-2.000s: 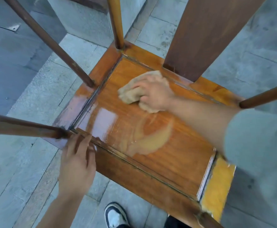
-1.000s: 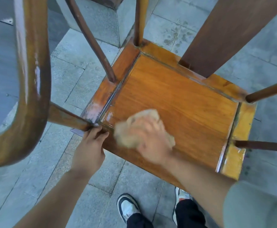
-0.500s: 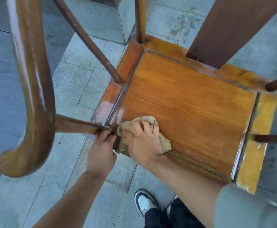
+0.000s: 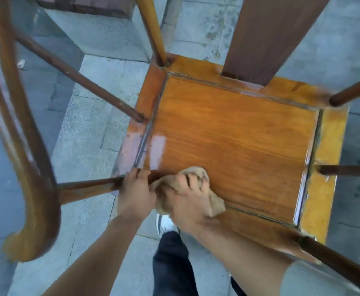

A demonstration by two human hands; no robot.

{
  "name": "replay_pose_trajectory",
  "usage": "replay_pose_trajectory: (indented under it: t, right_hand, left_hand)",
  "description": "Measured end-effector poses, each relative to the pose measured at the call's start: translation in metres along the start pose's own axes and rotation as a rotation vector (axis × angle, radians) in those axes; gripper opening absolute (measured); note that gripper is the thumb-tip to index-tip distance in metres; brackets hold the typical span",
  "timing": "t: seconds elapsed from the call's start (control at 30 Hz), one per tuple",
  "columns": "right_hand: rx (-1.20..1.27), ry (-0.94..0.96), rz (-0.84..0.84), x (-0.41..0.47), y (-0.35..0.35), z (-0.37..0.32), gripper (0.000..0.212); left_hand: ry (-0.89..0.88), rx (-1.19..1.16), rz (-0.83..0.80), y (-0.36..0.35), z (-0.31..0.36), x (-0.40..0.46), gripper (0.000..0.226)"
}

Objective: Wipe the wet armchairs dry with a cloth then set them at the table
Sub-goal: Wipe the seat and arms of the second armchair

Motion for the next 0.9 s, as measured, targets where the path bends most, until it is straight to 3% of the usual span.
replay_pose_trajectory:
  t: [0.1,0.17,0.27,0.33,0.43,0.53,0.7,0.8,0.9]
  right_hand:
    - [0.051,-0.051,0.08,0.007,-0.002,0.002,0.039]
    - [0.144,-0.13,0.108,-0.023,-0.012,0.032,0.045]
    - [0.202,-0.525,0.08,-0.102,-0.036,0.111,0.051]
    - [0.242,-0.821,0.136,-0.149,-0.043,0.154,0.04]
    - [0.216,-1.017,0.274,-0.157,-0.043,0.177,0.024]
    - [0.234,-1.136,0.409,-0.143,-0.037,0.174,0.021]
    - [0.307,-1.16,0.589,-0.145,-0.042,0.187,0.025]
    - [0.45,-1.187,0.623,-0.113,-0.024,0.227,0.039]
    - [0.392,-0.841,0.565,-0.046,0.011,0.247,0.048]
  left_hand:
    - [-0.233,0.05,0.134,0.003,0.017,0.036,0.034]
    - [-0.388,0.067,0.151,-0.004,0.04,0.055,0.035]
    - [-0.577,0.113,0.029,-0.03,0.097,0.078,0.038]
    - [-0.684,0.164,-0.092,-0.048,0.129,0.075,0.042]
    - [-0.862,0.249,-0.25,-0.076,0.164,0.059,0.047]
    - [-0.937,0.269,-0.278,-0.096,0.18,0.047,0.047]
    - [-0.971,0.271,-0.272,-0.111,0.193,0.054,0.045]
    - [-0.992,0.325,-0.26,-0.116,0.204,0.067,0.049]
    - [-1.018,0.346,-0.209,-0.118,0.223,0.082,0.058]
Point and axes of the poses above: each hand's wrist, its own x-axis towards the middle knuckle, its own y-axis out of the back of the hand, z = x × y, the point moved 5 cm from there along x, towards the middle knuckle, and after that the axes turned 10 degrees about -x, right-handed, at the moved point
